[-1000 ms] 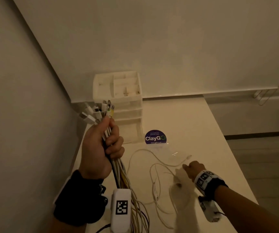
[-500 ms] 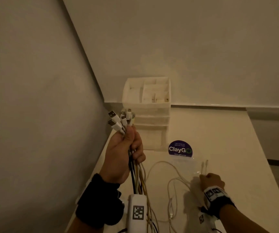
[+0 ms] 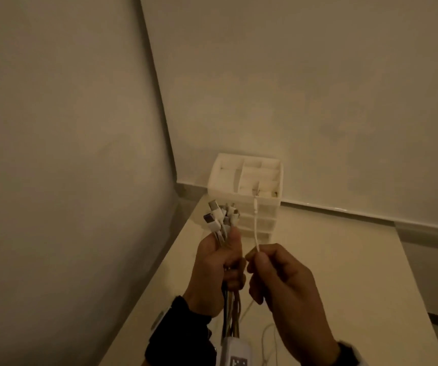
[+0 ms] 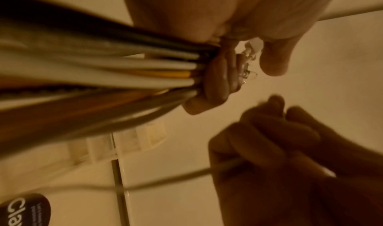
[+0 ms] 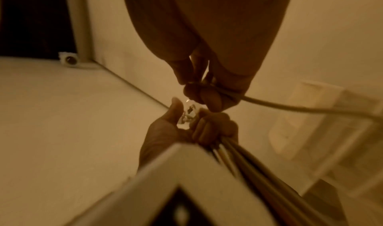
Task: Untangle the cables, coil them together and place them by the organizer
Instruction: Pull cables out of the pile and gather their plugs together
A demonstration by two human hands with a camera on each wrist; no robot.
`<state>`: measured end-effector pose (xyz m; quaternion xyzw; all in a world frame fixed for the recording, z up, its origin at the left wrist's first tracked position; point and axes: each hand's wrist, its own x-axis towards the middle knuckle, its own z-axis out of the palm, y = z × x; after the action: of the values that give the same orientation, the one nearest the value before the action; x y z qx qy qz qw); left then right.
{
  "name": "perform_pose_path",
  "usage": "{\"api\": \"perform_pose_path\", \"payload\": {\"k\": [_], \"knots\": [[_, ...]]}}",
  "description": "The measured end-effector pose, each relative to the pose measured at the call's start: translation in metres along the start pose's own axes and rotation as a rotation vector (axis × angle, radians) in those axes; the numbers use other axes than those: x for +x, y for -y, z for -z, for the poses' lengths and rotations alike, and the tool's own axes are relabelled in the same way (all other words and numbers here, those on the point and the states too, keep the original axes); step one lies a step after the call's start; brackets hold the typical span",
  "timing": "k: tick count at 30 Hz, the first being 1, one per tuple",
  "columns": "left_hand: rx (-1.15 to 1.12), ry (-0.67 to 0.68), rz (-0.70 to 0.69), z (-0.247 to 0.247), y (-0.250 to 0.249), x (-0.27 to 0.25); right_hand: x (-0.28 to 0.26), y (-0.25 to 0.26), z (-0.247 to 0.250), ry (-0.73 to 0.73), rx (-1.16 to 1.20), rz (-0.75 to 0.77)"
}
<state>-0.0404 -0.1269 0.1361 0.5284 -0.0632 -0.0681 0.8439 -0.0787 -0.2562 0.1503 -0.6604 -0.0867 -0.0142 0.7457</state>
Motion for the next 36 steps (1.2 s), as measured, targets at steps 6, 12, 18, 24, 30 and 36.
{"api": "perform_pose_path", "payload": {"k": [6, 12, 18, 24, 30, 36], "knots": [[0.066, -0.018, -0.050, 0.002, -0.010, -0.013, 0.000, -0.006, -0.025, -0.079, -0.480, 0.113], [0.125, -0.104, 0.009, 0.013, -0.010, -0.014, -0.004, -0.009, -0.037, -0.166, -0.678, 0.126], [0.111, -0.082, -0.050, 0.031, -0.012, -0.014, -0.021, -0.022, -0.031, -0.056, -0.702, -0.058], [-0.248, -0.135, -0.111, 0.070, -0.040, -0.009, -0.046, -0.066, 0.020, 0.041, -0.584, -0.289], [-0.162, -0.063, -0.225, 0.100, -0.058, -0.013, -0.052, -0.084, 0.049, -0.062, -0.522, -0.322], [0.301, -0.089, -0.247, 0.097, -0.065, -0.029, -0.053, -0.080, 0.055, -0.122, -0.587, -0.280]]}}
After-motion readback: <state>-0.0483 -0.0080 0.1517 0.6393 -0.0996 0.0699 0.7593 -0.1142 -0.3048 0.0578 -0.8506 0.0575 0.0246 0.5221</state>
